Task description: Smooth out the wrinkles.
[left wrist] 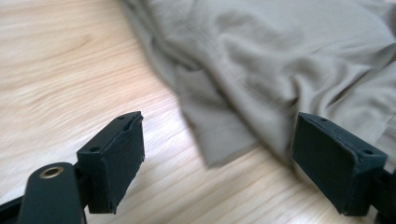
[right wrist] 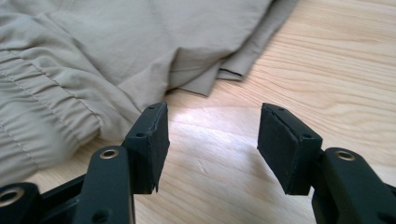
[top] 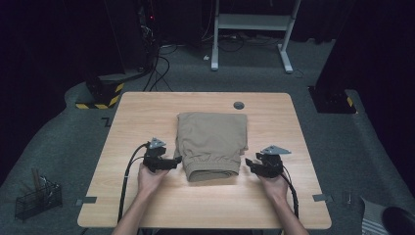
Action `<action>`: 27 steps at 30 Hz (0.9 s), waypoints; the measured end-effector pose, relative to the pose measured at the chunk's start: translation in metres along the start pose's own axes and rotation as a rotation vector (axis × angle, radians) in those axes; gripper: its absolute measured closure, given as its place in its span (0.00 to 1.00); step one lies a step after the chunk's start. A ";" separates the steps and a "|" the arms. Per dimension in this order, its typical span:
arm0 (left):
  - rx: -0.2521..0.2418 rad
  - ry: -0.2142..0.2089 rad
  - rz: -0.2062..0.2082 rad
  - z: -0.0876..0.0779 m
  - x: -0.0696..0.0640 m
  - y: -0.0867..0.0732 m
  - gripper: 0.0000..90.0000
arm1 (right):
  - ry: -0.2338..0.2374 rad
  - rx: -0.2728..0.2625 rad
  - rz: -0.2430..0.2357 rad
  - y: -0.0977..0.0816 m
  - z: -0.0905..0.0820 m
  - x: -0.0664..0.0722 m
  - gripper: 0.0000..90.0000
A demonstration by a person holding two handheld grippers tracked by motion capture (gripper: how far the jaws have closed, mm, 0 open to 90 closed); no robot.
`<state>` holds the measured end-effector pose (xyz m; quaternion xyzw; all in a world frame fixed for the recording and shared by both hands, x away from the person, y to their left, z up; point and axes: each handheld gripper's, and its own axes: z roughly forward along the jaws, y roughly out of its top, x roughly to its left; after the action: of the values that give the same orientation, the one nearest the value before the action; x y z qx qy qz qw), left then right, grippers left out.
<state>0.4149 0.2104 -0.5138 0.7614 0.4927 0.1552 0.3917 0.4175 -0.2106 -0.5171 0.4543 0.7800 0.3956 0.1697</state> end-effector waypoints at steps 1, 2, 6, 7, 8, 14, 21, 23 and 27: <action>0.000 0.003 -0.006 -0.001 0.002 -0.002 0.20 | -0.003 -0.002 0.002 -0.001 -0.001 -0.001 0.47; 0.006 0.011 -0.003 -0.003 0.004 -0.003 0.21 | -0.006 -0.002 -0.001 -0.002 -0.002 -0.003 0.47; -0.002 0.041 -0.010 -0.009 0.011 -0.008 0.22 | -0.028 -0.008 0.007 -0.006 -0.007 -0.007 0.47; -0.004 0.047 -0.016 -0.011 0.013 -0.009 0.22 | -0.034 -0.006 0.009 -0.006 -0.008 -0.009 0.47; -0.005 0.056 -0.015 -0.012 0.015 -0.011 0.22 | -0.043 -0.007 0.013 -0.008 -0.010 -0.011 0.47; -0.002 0.107 -0.028 -0.017 0.025 -0.021 0.23 | -0.099 0.003 0.039 -0.016 -0.017 -0.019 0.46; 0.000 0.127 -0.036 -0.022 0.029 -0.029 0.23 | -0.146 0.004 0.057 -0.020 -0.022 -0.026 0.47; 0.003 0.141 -0.013 -0.021 0.026 -0.030 0.23 | -0.150 0.015 0.051 -0.020 -0.021 -0.023 0.47; 0.011 0.178 0.020 -0.020 0.024 -0.031 0.22 | -0.174 0.039 0.051 -0.019 -0.019 -0.024 0.48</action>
<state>0.3939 0.2462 -0.5280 0.7516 0.5187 0.2234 0.3409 0.4073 -0.2454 -0.5221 0.5098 0.7580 0.3435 0.2179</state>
